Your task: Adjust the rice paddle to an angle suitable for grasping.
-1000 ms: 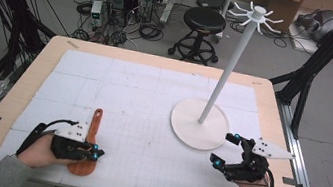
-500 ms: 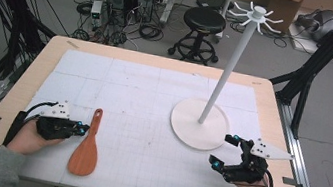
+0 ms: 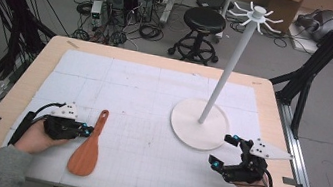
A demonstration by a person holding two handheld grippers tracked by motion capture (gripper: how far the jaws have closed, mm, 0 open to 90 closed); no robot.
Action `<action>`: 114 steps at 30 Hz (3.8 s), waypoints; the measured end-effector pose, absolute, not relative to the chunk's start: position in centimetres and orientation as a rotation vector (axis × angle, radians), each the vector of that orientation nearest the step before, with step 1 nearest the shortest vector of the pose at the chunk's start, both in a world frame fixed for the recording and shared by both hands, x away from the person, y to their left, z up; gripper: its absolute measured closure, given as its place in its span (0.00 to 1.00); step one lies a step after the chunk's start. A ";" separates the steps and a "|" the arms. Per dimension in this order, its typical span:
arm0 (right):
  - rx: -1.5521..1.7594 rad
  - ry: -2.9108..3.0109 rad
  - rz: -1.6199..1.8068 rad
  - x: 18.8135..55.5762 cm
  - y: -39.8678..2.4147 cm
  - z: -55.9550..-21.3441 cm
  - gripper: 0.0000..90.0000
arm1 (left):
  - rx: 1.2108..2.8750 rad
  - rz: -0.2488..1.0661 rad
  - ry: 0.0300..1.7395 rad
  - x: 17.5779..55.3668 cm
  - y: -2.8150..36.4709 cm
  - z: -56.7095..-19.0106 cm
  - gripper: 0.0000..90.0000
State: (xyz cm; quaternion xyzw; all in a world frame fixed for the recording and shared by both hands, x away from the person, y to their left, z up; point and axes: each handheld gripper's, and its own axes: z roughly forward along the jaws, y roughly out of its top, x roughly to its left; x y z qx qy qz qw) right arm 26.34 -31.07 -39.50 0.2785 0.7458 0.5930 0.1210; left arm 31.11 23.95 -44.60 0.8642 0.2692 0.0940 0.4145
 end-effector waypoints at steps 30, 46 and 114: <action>0.818 2.193 1.723 26.5 -31.0 -39.6 0.03 | 2.230 0.185 0.628 31.4 19.3 -44.2 1.00; 0.818 2.186 1.728 26.5 -31.1 -39.6 0.03 | 2.267 0.141 0.538 30.7 16.9 -44.0 1.00; 0.822 2.202 1.719 26.3 -31.1 -39.7 0.03 | 2.308 0.122 0.384 27.4 12.5 -43.5 0.25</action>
